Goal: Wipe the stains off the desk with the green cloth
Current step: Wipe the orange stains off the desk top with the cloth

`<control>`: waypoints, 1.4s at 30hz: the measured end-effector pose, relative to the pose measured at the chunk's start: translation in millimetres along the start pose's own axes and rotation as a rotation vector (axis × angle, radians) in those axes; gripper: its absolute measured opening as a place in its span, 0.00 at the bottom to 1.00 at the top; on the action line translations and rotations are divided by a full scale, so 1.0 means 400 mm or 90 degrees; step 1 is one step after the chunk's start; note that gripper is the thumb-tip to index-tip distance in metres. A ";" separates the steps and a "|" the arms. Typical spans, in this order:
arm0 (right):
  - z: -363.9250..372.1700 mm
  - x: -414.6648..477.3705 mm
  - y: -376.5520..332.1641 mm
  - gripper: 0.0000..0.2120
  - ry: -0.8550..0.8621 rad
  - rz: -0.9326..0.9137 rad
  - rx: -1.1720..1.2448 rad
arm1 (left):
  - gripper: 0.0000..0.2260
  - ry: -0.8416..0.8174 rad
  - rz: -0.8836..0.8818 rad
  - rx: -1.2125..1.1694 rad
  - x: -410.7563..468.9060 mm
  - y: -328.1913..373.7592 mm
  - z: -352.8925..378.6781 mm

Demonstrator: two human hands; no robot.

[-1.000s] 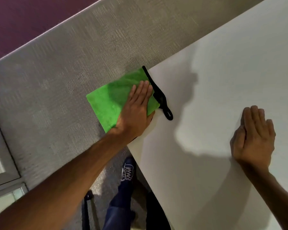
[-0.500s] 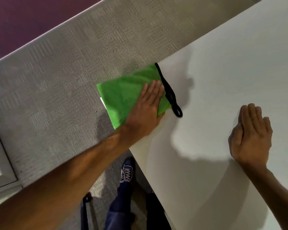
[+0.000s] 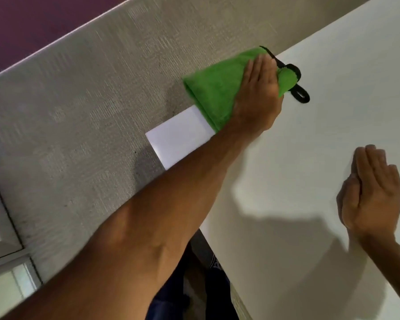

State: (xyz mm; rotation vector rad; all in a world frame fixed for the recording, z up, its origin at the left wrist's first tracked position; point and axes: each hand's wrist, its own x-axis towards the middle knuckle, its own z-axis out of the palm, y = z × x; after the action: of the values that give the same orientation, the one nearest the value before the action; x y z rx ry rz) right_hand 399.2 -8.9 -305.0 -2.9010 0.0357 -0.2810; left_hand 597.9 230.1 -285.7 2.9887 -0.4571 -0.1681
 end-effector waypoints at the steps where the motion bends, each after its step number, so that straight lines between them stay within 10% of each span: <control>1: 0.001 0.000 0.000 0.25 -0.004 -0.005 -0.003 | 0.29 0.002 -0.001 0.005 -0.014 -0.010 0.002; 25: -0.029 -0.001 -0.034 0.25 -0.026 0.025 0.005 | 0.32 0.056 -0.084 0.005 -0.562 -0.222 0.047; 42: 0.007 0.101 -0.319 0.26 -0.111 -0.070 0.131 | 0.07 0.482 -0.564 -0.859 -0.734 -0.350 0.035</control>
State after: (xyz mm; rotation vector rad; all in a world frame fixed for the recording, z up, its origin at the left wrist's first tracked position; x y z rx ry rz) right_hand 439.6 114.2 -271.4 -2.7151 -0.1725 -0.0464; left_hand 358.4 450.7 -290.6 1.5080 0.7687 0.4096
